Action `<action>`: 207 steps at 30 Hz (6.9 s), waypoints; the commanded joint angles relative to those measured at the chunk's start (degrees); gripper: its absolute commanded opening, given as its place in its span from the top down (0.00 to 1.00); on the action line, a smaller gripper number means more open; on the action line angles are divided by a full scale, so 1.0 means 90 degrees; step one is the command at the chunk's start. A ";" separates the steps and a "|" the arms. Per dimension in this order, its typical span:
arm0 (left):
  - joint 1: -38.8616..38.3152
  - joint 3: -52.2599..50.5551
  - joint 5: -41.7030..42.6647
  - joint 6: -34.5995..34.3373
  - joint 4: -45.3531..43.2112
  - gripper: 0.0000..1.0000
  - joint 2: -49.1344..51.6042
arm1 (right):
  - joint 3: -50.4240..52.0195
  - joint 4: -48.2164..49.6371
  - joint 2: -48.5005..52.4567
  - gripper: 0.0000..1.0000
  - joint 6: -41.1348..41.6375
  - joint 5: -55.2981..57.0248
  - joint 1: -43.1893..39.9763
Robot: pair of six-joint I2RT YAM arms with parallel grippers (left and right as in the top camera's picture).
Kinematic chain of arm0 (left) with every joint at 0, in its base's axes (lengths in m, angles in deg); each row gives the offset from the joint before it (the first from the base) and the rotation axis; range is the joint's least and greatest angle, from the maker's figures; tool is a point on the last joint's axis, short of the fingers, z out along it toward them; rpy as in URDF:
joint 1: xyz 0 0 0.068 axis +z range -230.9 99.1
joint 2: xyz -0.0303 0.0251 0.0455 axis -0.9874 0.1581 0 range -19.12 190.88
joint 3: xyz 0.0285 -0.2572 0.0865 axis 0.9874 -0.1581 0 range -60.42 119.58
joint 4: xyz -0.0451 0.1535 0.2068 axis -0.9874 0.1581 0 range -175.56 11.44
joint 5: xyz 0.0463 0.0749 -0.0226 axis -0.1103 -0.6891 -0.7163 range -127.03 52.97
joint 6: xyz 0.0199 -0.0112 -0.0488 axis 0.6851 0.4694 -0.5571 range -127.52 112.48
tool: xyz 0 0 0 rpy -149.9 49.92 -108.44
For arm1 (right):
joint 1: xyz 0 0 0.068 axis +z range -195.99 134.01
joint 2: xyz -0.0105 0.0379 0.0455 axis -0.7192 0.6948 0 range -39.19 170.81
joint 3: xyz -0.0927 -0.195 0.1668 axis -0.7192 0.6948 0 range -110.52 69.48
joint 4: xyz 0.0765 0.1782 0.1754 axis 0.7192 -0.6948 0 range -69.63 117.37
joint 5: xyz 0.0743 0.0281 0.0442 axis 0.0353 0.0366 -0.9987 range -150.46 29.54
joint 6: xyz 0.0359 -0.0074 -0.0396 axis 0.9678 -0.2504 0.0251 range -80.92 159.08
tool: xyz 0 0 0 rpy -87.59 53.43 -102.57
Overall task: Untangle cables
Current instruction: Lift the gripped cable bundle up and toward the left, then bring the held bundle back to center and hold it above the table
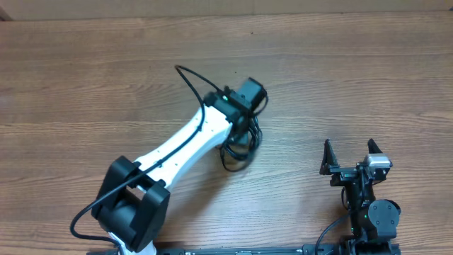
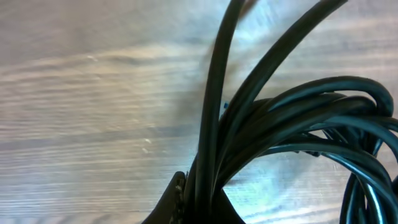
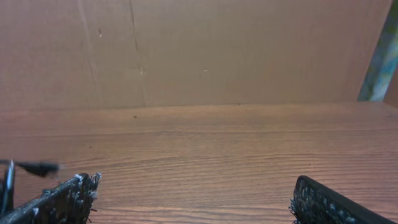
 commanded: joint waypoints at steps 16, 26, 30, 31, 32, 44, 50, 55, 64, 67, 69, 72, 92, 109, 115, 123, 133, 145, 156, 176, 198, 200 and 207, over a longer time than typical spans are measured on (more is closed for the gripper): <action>0.1460 0.1877 -0.0627 0.0457 0.1836 0.96 0.0032 | 0.0070 0.0015 -0.0046 0.00 -0.0029 -0.0032 0.0024; 0.2732 0.2793 -0.0619 -0.0427 0.2965 0.96 -0.0100 | 0.0068 0.0015 -0.0046 0.00 -0.0029 -0.0034 0.0024; 0.3334 0.3002 -0.0231 -0.0554 0.3179 0.96 -0.0180 | 0.0070 0.0012 -0.0046 0.00 -0.0029 -0.0032 0.0024; 0.3512 0.3009 0.0046 -0.0554 0.3181 0.96 -0.0202 | 0.0070 0.0012 -0.0046 0.00 -0.0029 -0.0034 0.0024; 0.3660 0.3009 0.0291 -0.0561 0.3181 0.96 -0.0219 | 0.0070 0.0012 -0.0046 0.00 -0.0029 -0.0032 0.0024; 0.4466 0.2251 0.1642 -0.3376 0.3711 0.96 -0.0219 | 0.0068 0.0015 -0.0046 0.00 -0.0029 -0.0032 0.0022; 0.4316 0.1190 0.1666 -0.2980 0.3050 0.96 -0.0216 | 0.0068 0.0015 -0.0046 0.00 -0.0029 -0.0034 0.0024; 0.4051 0.0590 0.2157 -0.1450 0.2467 0.96 -0.0216 | 0.0068 0.0015 -0.0046 0.00 -0.0029 -0.0032 0.0024; 0.2783 0.0469 0.2193 -0.0126 0.1651 0.96 -0.0216 | 0.0068 0.0012 -0.0046 0.00 -0.0029 -0.0032 0.0024; 0.2353 0.0469 0.2178 -0.0187 0.1319 0.96 -0.0216 | 0.0068 0.0015 -0.0046 0.00 -0.0029 -0.0032 0.0024; 0.2123 0.0452 0.2110 -0.0576 0.1214 0.96 -0.0211 | 0.0068 0.0012 -0.0046 0.00 -0.0029 -0.0032 0.0022; 0.1778 0.0248 0.2028 -0.1360 0.1008 0.96 -0.0204 | 0.0070 0.0015 -0.0046 0.00 -0.0029 -0.0034 0.0024; -0.0080 -0.1683 0.1768 -0.3014 -0.0279 0.96 -0.0202 | 0.0068 0.0015 -0.0046 0.00 -0.0029 -0.0032 0.0024; -0.0447 -0.1688 0.0641 -0.0874 -0.0889 0.87 -0.0202 | 0.0068 0.0012 -0.0046 0.00 -0.0029 -0.0032 0.0022; -0.0107 -0.1615 0.2038 -0.2149 -0.1256 0.96 -0.0204 | 0.0068 0.0015 -0.0046 0.00 -0.0029 -0.0034 0.0024; -0.0253 -0.1615 0.1994 -0.1428 -0.1365 0.96 -0.0204 | 0.0070 0.0015 -0.0046 0.00 -0.0029 -0.0032 0.0024; -0.0253 -0.1615 0.1984 -0.1404 -0.1173 0.96 -0.0204 | 0.0070 0.0015 -0.0046 0.00 -0.0029 -0.0034 0.0024; -0.0248 -0.1615 0.1967 -0.1399 -0.1209 0.96 -0.0204 | 0.0068 0.0015 -0.0046 0.00 -0.0029 -0.0032 0.0022; -0.0236 -0.1615 0.1965 -0.1401 -0.1355 0.96 -0.0204 | 0.0068 0.0012 -0.0046 0.00 -0.0029 -0.0032 0.0024; -0.0245 -0.1615 0.1991 -0.1685 -0.1491 0.96 -0.0204 | 0.0068 0.0015 -0.0046 0.00 -0.0029 -0.0032 0.0024; -0.0248 -0.1615 0.2159 -0.3623 -0.1489 0.91 -0.0204 | 0.0070 0.0012 -0.0046 0.00 -0.0029 -0.0034 0.0024; -0.0245 -0.1615 0.2164 -0.3638 -0.1491 0.95 -0.0204 | 0.0068 0.0015 -0.0046 0.00 -0.0029 -0.0032 0.0024; -0.0245 -0.1615 0.2781 -0.5285 -0.1404 0.86 -0.0204 | 0.0068 0.0012 -0.0046 0.00 -0.0029 -0.0032 0.0022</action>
